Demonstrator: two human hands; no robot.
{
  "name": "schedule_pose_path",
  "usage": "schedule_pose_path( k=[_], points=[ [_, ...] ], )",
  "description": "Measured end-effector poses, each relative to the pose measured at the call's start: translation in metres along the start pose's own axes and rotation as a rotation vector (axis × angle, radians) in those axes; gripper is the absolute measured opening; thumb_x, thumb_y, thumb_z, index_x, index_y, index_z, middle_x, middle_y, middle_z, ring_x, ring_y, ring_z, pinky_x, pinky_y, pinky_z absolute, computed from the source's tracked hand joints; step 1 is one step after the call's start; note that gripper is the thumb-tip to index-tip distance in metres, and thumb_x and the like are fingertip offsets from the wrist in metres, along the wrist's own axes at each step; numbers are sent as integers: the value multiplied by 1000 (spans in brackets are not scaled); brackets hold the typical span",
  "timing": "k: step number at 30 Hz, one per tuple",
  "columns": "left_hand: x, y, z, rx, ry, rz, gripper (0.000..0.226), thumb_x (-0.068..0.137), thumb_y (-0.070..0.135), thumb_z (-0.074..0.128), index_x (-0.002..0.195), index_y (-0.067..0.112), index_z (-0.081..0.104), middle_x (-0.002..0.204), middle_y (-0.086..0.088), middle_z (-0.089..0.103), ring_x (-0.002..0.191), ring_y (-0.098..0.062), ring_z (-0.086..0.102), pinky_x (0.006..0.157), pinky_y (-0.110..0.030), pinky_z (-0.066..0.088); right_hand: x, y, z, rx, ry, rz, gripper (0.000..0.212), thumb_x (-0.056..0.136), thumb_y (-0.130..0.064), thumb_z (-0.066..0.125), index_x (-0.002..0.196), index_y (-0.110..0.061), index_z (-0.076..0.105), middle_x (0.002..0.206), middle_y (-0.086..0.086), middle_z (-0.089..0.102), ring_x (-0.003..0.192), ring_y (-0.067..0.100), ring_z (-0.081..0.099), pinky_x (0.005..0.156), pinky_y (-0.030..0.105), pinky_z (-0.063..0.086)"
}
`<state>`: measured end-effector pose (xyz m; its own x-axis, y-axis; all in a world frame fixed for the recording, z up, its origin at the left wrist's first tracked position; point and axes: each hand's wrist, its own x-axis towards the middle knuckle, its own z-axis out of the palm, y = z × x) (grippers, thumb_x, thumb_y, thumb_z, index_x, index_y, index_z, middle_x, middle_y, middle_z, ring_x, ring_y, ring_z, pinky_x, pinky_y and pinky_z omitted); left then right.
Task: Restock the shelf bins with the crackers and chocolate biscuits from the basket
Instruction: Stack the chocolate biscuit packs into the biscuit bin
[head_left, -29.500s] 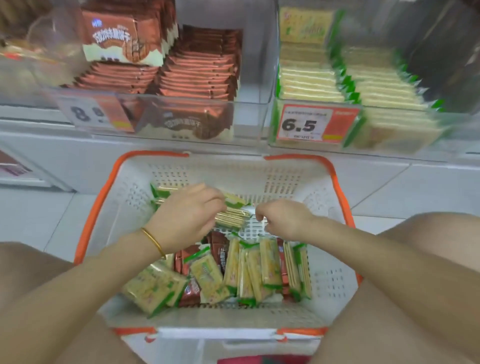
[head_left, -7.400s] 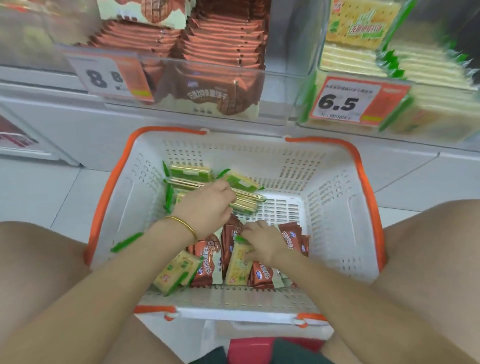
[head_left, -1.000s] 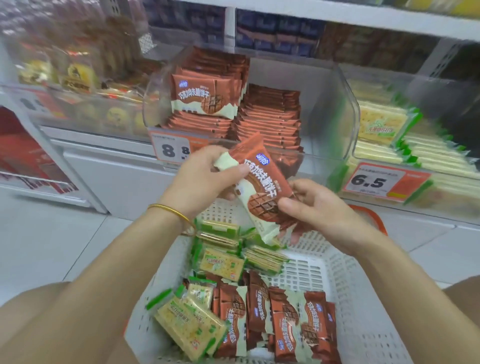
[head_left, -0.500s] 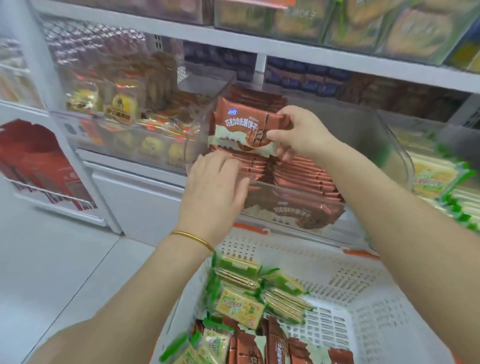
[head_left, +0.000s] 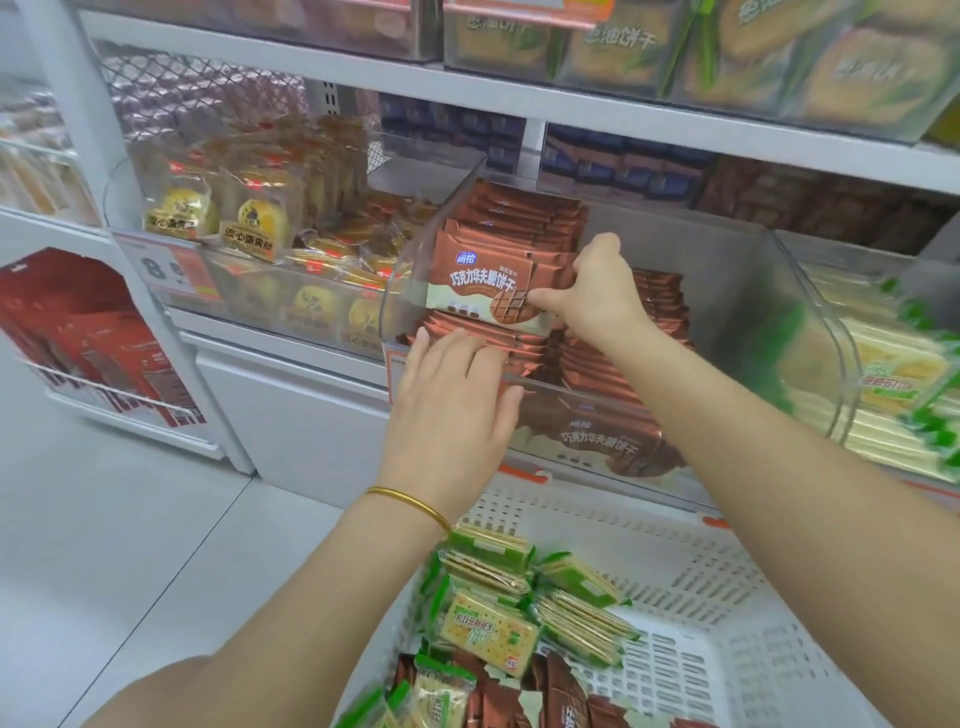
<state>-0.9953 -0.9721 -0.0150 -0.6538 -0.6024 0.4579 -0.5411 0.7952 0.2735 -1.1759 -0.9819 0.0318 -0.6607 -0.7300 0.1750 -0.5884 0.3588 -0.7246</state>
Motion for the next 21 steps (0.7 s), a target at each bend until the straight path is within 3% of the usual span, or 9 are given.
schedule_pose_path(
  k=[3,6,8,10,14,16,19,21],
  points=[
    [-4,6,-4,-38,102,75,33,88,26,40,106,10,62,112,-4,61,115,-24,52,114,-43,23,-22,-3,-27,44,25,-30,44,83,-19,72,103,-12,34,87,10,62,76,27,67,71,39,58],
    [-18,26,-5,-82,203,213,26,87,18,50,106,10,65,112,-4,63,108,-25,55,99,-39,36,-77,0,-69,239,10,-126,27,89,-12,65,94,-15,38,77,10,61,61,20,69,56,31,57],
    [-33,44,0,-102,191,297,24,86,17,51,104,12,66,111,-1,64,103,-24,55,88,-37,39,-123,13,-97,443,-134,-123,21,88,-3,62,88,-13,43,71,15,60,56,24,67,52,33,56],
    [-49,59,14,-113,57,381,23,85,16,50,102,12,66,108,-1,64,99,-25,55,80,-37,41,-159,42,-111,493,-380,-51,13,87,0,60,87,-6,49,70,19,63,56,29,66,51,33,55],
    [-79,83,51,-68,-376,484,28,84,21,41,99,14,64,101,0,63,93,-23,56,75,-40,50,-199,146,-81,117,-698,251,6,91,-5,60,87,-7,56,70,14,63,65,26,68,62,33,57],
    [-91,94,65,-74,-545,490,27,89,18,44,108,14,63,108,0,63,101,-22,55,82,-41,50,-210,211,-50,-146,-764,356,1,93,-9,58,93,-8,57,86,12,64,82,28,69,69,31,54],
    [-103,98,77,-88,-665,467,31,95,23,43,120,14,58,120,0,58,112,-19,48,98,-35,41,-229,289,-13,-502,-816,358,29,92,-15,56,121,-8,55,126,11,56,115,25,54,88,27,41],
    [-109,96,82,-75,-689,460,31,96,27,40,121,17,56,120,2,57,111,-15,47,99,-31,39,-247,318,0,-594,-871,375,40,92,-21,56,130,-11,49,136,10,49,121,25,50,94,29,41]
  ],
)
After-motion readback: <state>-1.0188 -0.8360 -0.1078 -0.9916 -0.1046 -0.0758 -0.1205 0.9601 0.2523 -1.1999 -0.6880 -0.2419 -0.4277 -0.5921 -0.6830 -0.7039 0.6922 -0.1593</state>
